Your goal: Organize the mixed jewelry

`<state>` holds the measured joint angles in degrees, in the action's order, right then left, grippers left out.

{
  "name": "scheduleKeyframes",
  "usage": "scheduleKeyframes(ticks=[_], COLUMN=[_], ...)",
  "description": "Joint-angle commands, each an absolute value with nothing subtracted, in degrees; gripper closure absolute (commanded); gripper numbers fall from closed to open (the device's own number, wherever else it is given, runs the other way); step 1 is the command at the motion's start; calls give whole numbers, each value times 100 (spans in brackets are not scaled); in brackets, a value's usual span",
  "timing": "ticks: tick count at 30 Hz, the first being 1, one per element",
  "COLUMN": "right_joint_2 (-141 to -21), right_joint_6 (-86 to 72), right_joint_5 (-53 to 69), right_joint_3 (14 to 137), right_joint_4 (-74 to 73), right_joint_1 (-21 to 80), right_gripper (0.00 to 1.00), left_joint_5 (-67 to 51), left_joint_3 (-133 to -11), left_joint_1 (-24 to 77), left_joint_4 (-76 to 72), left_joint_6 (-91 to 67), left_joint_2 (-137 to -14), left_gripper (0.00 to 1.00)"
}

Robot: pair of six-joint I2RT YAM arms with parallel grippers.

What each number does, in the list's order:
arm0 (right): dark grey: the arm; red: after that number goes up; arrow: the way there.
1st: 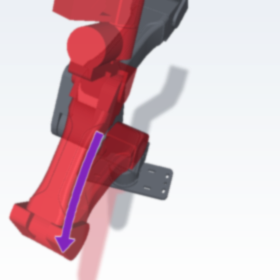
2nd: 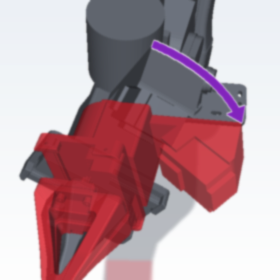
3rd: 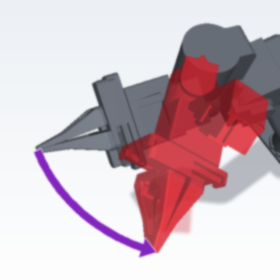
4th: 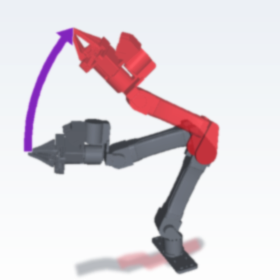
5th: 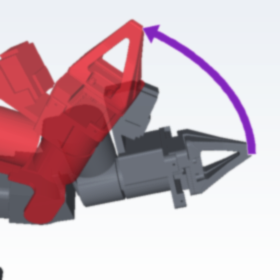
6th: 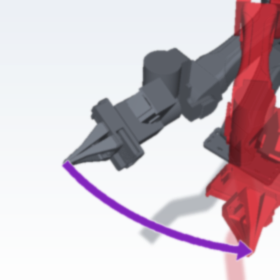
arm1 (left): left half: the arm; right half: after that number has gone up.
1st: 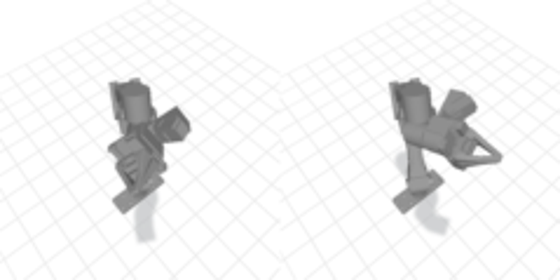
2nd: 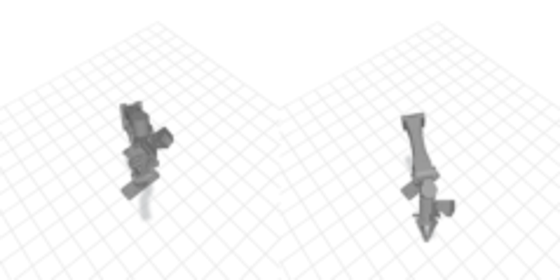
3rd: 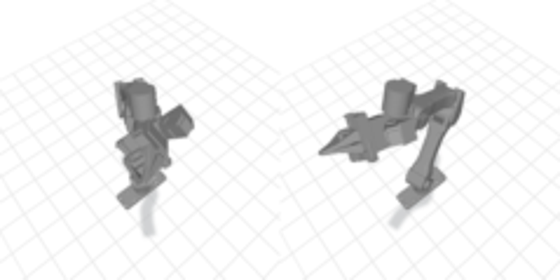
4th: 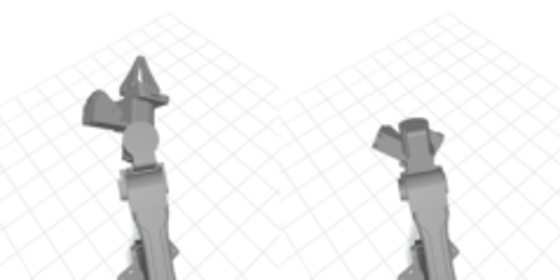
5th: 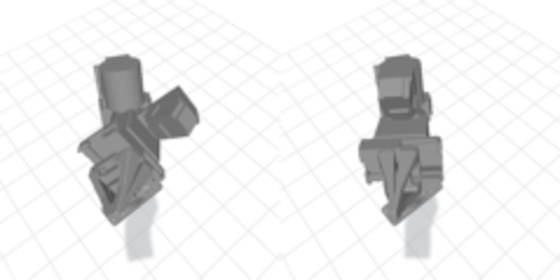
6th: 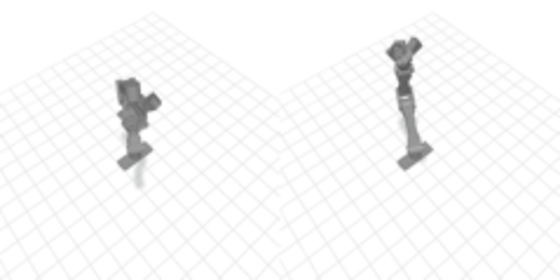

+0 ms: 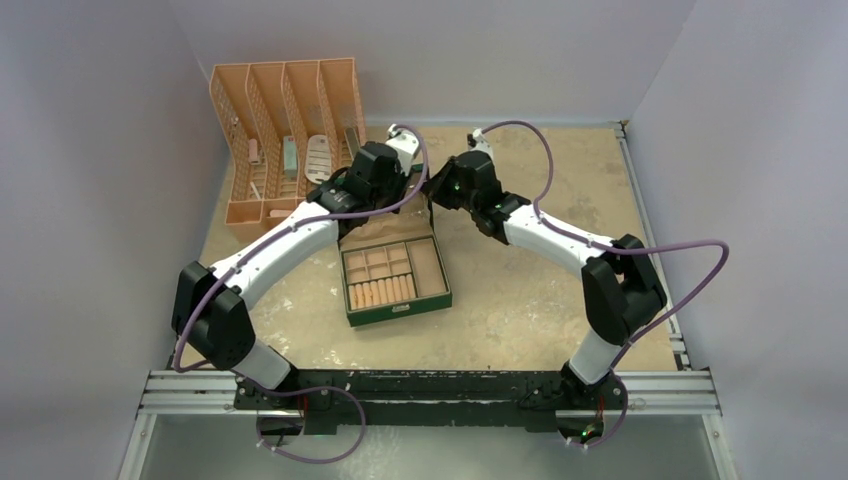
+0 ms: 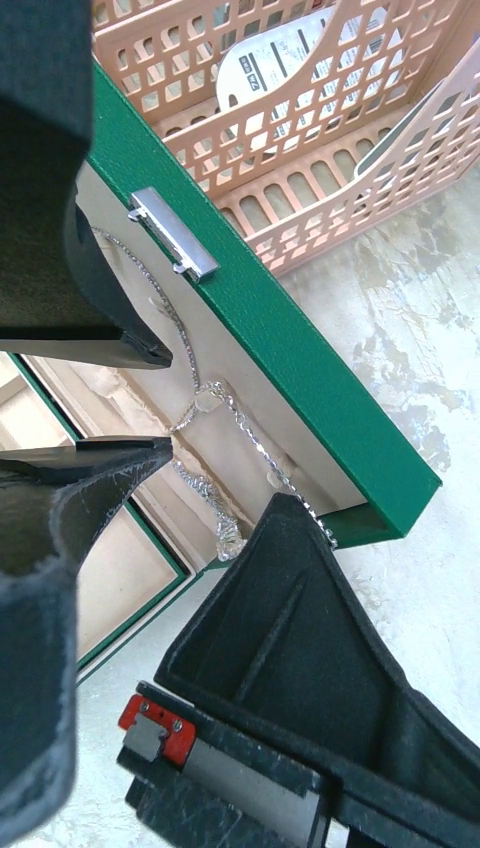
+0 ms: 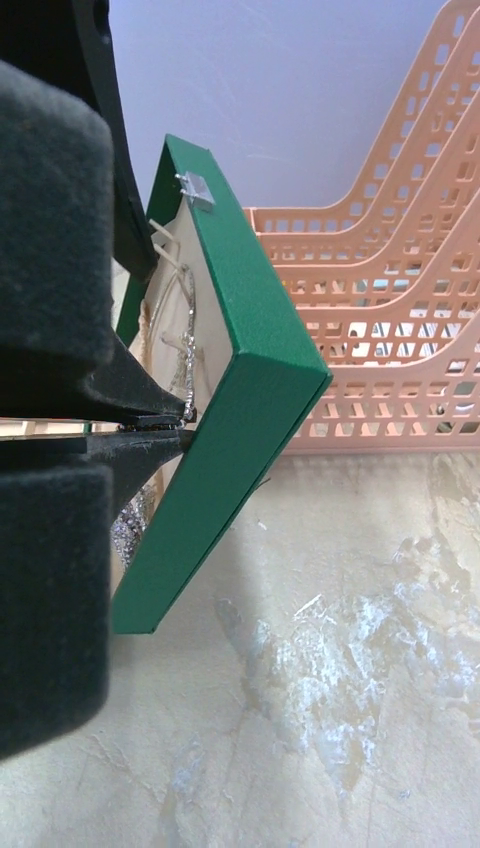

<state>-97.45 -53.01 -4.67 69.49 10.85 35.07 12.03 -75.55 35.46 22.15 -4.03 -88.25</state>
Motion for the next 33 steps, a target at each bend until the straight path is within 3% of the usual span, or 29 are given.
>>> scheduleKeyframes(ticks=[1, 9, 14, 17, 24, 33], right_joint_2=[-9745, -9590, -9175, -8907, -8708, -8606], right_joint_6=[-5369, -5433, -5300, -5106, -4176, -3190], right_joint_5=[-571, -445, -198, -12, 376, -390], right_joint_3=[6846, 6590, 6122, 5888, 5505, 5066], right_joint_4=[879, 911, 1378, 1686, 2214, 2465], right_joint_1=[3375, 3327, 3322, 3312, 3433, 4064], right_gripper=[94, 85, 64, 57, 54, 50], left_joint_5=[1082, 1118, 1050, 1044, 833, 786], left_joint_3=[-7823, -7662, -7507, -7327, -6612, -5707], left_joint_1=[3509, 3515, 3512, 3514, 3510, 3510], left_joint_4=[2150, 2135, 2151, 2125, 1915, 1586], left_joint_6=[-595, -718, -880, -1066, -1509, -2026], left_joint_2=[-8503, -8321, -8163, -8008, -7498, -6657], left_gripper=[69, 68, 68, 68, 67, 67])
